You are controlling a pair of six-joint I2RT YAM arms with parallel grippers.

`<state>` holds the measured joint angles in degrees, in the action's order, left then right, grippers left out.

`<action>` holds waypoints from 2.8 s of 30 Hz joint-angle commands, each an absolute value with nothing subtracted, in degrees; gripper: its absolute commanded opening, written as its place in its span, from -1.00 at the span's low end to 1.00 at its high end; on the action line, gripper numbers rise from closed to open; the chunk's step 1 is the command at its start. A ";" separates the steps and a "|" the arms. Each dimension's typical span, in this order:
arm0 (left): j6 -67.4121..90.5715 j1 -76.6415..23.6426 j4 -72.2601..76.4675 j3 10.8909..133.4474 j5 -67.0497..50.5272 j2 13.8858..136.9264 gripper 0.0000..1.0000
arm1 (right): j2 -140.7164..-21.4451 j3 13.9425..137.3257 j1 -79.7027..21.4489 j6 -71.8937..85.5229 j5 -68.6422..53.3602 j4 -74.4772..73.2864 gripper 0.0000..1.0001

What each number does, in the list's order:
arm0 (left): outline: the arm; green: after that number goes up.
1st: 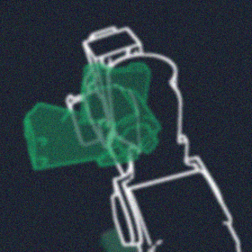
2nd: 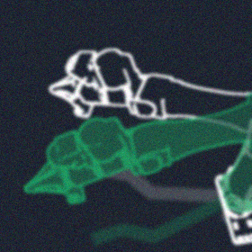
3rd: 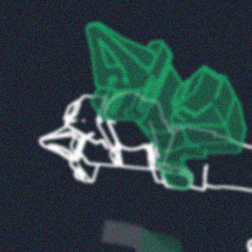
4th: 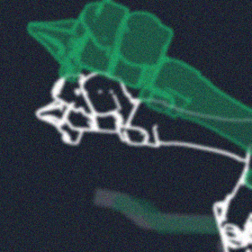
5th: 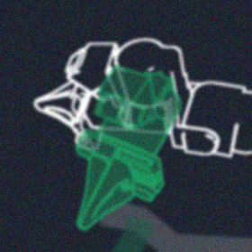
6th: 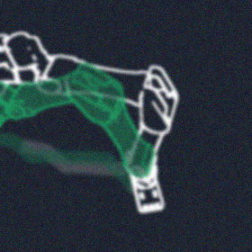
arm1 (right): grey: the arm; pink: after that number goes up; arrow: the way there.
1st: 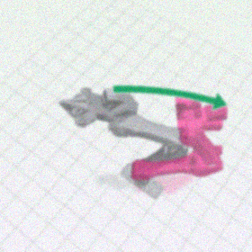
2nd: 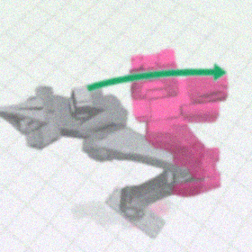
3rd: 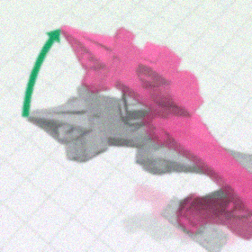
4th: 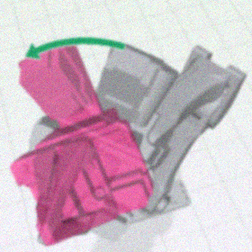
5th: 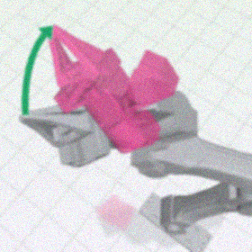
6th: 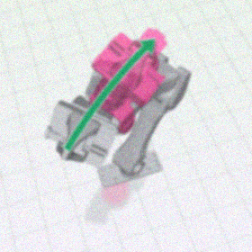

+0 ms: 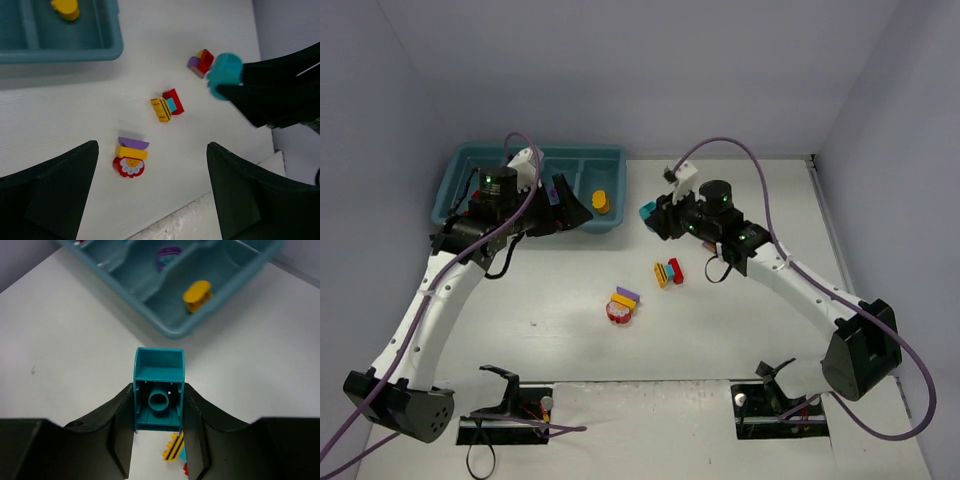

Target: Sort the legos into containers by color

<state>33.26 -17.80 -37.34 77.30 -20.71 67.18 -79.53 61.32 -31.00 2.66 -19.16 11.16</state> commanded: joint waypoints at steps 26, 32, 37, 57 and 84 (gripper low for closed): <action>39.20 -27.25 -39.11 83.32 -29.97 74.62 0.47 | -77.61 65.74 -43.86 -12.13 -36.39 17.93 -0.86; 39.29 -27.42 -38.58 82.00 -29.44 75.41 0.26 | -77.69 65.74 -44.47 -12.04 -36.56 18.02 -0.86; 39.99 -28.03 -36.74 79.90 -29.35 76.20 0.09 | -78.05 66.09 -44.56 -12.30 -37.09 18.11 -0.85; 25.41 -16.11 -40.25 88.23 -12.50 83.30 -0.90 | -71.02 61.35 -39.82 -8.88 -22.08 13.98 0.89; 14.33 2.99 -29.97 134.04 9.67 131.84 0.25 | -65.11 48.87 -37.97 10.28 -2.20 4.31 0.88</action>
<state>15.00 2.92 -33.54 130.50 9.65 136.09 -62.63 48.64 -37.91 7.53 -4.84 2.37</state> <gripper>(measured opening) 0.593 0.944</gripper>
